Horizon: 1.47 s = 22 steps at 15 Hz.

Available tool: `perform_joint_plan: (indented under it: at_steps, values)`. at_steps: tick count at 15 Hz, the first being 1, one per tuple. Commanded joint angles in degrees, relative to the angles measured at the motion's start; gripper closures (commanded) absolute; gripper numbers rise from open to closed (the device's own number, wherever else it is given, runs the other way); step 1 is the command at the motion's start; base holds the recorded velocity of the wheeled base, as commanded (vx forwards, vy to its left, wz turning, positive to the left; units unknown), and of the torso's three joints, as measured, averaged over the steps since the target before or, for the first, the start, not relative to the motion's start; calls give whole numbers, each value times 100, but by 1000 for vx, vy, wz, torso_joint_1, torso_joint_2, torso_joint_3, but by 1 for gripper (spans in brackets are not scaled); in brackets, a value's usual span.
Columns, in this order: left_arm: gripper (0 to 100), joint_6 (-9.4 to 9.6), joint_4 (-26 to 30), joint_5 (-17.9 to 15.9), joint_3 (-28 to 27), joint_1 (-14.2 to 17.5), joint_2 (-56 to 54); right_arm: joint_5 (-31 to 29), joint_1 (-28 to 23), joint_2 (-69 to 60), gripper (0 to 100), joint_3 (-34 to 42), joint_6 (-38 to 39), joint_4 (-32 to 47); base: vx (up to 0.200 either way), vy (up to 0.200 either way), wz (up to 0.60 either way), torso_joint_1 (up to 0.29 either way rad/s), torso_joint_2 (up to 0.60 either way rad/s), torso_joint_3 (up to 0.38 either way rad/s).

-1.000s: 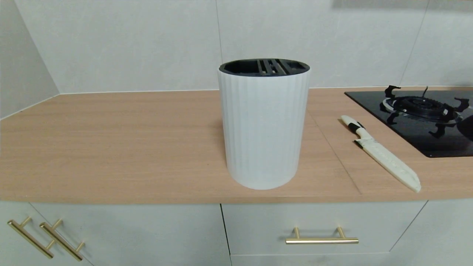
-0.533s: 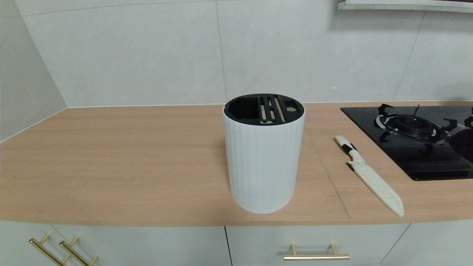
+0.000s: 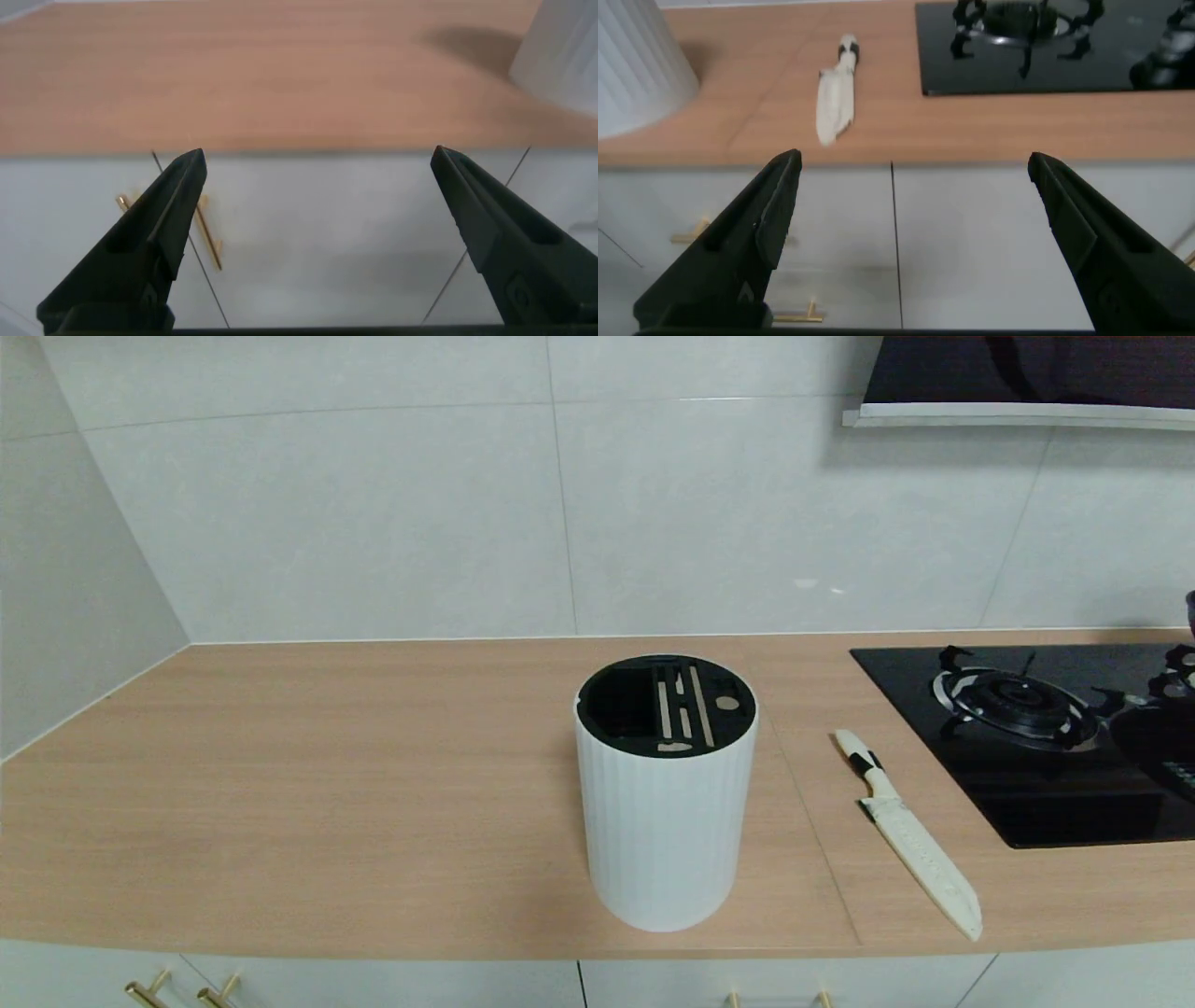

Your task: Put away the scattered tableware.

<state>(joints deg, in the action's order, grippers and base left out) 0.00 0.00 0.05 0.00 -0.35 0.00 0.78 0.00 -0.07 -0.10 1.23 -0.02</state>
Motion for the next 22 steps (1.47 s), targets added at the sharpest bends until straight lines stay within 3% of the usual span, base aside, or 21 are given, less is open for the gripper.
perform_joint_plan:
  at_steps: [1, 14, 22]
  values:
    - [0, 0, 0, 4, 0, 0, 0, 1, 0, 7, 0, 1, 0, 2, 0, 0, 0, 251, -535, -300]
    - [0, 0, 0, 4, 0, 0, 0, 1, 9, 7, 0, 1, 0, -6, 0, 0, 0, 246, -520, -277]
    - [0, 0, 0, 4, 0, 0, 0, 1, 0, 16, 0, 1, -9, 2, 0, 0, 0, 13, -23, -12]
